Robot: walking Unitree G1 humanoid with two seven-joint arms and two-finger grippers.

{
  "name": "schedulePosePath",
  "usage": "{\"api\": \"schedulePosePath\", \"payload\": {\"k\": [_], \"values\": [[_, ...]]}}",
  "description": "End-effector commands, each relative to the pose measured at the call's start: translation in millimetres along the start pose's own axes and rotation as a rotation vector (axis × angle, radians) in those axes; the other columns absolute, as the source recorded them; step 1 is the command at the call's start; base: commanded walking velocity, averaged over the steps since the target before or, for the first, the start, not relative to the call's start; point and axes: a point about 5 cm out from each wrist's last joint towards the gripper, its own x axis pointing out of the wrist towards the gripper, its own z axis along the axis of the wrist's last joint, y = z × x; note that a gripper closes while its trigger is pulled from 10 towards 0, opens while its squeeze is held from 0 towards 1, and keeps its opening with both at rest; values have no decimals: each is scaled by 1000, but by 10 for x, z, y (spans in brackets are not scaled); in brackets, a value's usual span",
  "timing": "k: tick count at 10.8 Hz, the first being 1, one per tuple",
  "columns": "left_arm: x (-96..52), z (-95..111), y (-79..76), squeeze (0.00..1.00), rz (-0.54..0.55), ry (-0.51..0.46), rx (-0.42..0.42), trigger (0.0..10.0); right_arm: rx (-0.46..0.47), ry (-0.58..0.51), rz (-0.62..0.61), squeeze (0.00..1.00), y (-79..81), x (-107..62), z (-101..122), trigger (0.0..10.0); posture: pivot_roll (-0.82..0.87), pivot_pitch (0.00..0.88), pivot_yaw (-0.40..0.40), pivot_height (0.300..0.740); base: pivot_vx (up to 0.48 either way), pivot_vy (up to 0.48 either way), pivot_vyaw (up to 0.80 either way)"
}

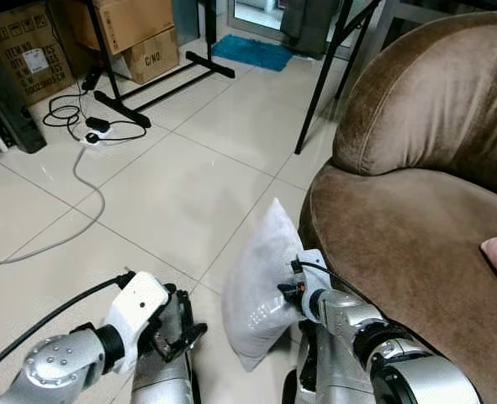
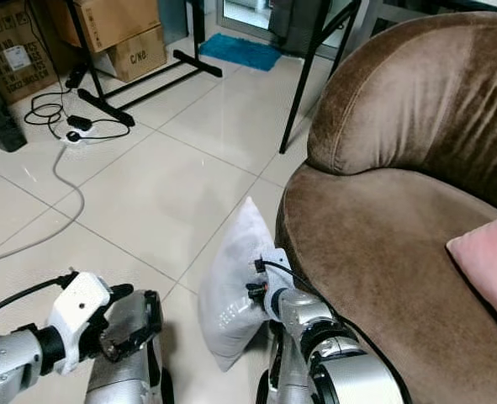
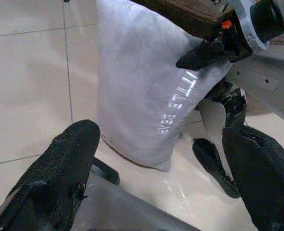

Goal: Move the pillow to the sofa from floor

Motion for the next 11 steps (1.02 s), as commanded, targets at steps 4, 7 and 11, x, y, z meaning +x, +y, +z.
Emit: {"api": "schedulePosePath", "payload": {"k": [4,7,11], "values": [[86,15,34,0,60,-35,17,10000,-38,-24,66,0,-15,-18,66,0,197,0,-85,485,0,0,0],[37,81,207,0,245,-109,2,10000,60,-251,250,0,90,-106,718,0,205,0,-90,485,0,0,0],[-45,427,319,0,450,-282,9,10000,204,-743,268,0,-28,-933,1609,0,150,0,-50,485,0,0,0]]}}
